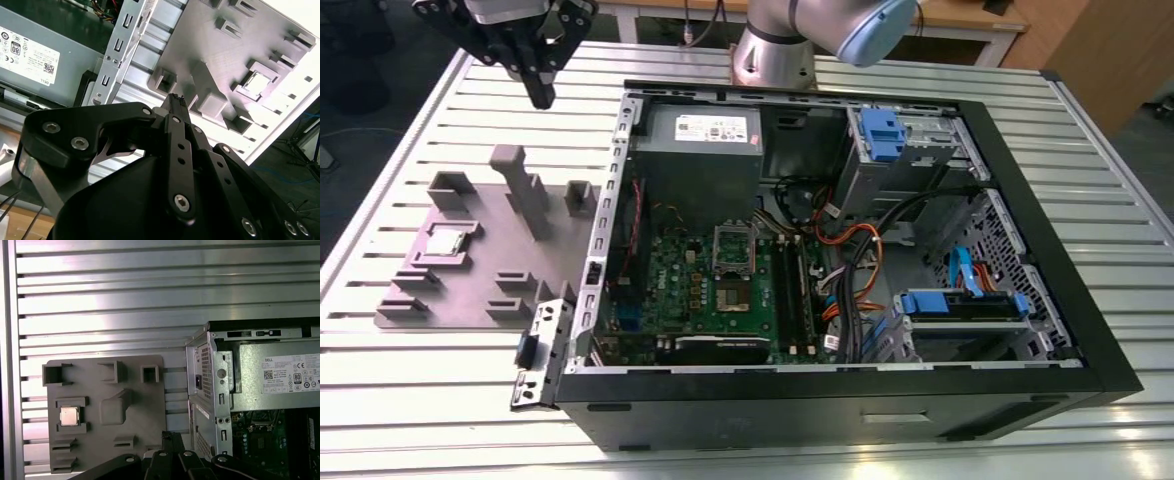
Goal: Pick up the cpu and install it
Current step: 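Reach for the cpu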
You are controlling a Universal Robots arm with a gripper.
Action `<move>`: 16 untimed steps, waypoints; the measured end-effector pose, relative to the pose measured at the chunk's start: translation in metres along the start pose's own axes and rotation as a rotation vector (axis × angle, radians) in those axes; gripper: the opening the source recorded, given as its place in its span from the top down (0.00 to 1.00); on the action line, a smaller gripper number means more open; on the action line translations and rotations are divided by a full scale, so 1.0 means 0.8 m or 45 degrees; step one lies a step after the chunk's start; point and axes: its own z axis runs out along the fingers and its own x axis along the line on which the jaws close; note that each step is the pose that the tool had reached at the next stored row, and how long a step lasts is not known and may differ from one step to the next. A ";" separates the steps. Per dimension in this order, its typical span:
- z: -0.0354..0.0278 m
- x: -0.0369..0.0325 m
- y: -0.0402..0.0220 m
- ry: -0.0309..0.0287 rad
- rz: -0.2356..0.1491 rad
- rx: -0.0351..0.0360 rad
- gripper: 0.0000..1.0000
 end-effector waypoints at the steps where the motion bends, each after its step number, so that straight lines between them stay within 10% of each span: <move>1: -0.0001 0.0002 0.0000 0.0001 0.000 0.0001 0.89; 16: -0.0003 0.0090 -0.0007 0.0001 0.000 0.0000 0.89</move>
